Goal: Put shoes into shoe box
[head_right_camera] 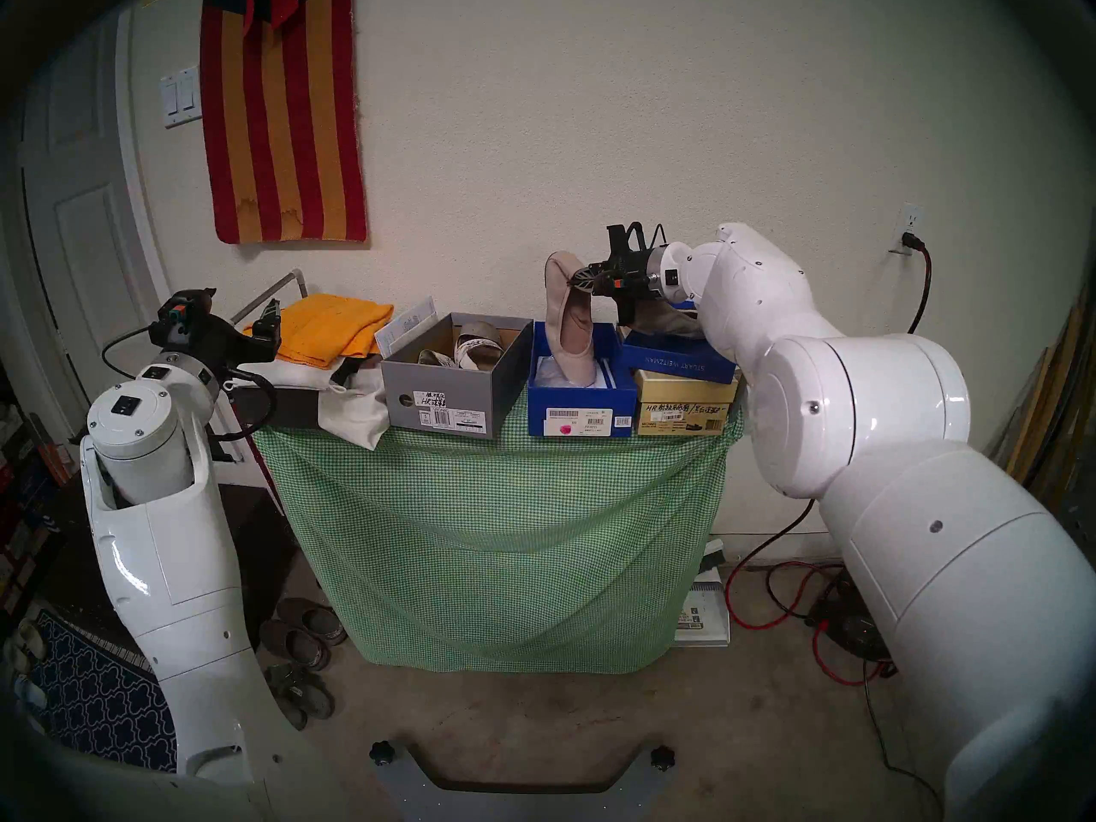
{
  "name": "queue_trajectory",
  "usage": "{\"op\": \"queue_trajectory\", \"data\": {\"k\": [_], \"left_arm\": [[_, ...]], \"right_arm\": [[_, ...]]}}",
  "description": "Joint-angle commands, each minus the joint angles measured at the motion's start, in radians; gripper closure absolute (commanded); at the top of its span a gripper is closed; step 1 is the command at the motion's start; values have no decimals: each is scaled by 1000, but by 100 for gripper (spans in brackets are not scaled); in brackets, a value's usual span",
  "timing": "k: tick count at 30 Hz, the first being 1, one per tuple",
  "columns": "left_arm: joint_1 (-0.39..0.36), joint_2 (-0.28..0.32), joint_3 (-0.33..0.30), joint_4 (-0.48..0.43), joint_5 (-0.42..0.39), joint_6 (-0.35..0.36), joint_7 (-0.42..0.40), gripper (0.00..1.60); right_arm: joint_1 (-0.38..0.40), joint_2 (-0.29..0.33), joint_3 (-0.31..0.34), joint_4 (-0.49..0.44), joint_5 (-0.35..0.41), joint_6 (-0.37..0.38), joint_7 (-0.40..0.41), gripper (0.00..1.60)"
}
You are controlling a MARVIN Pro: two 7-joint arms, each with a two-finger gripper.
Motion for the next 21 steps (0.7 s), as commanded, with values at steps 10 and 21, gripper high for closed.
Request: {"op": "queue_trajectory", "data": {"k": [10,21], "left_arm": [[-2,-2,-2,-2,3,-2,-2,0],[-3,-5,-3,-3,6,-3,-4,0]], "right_arm": [[11,79,-59,-1,-46,-49,111,160],[57,68,-89,-32,-68,-49,177,85]]}}
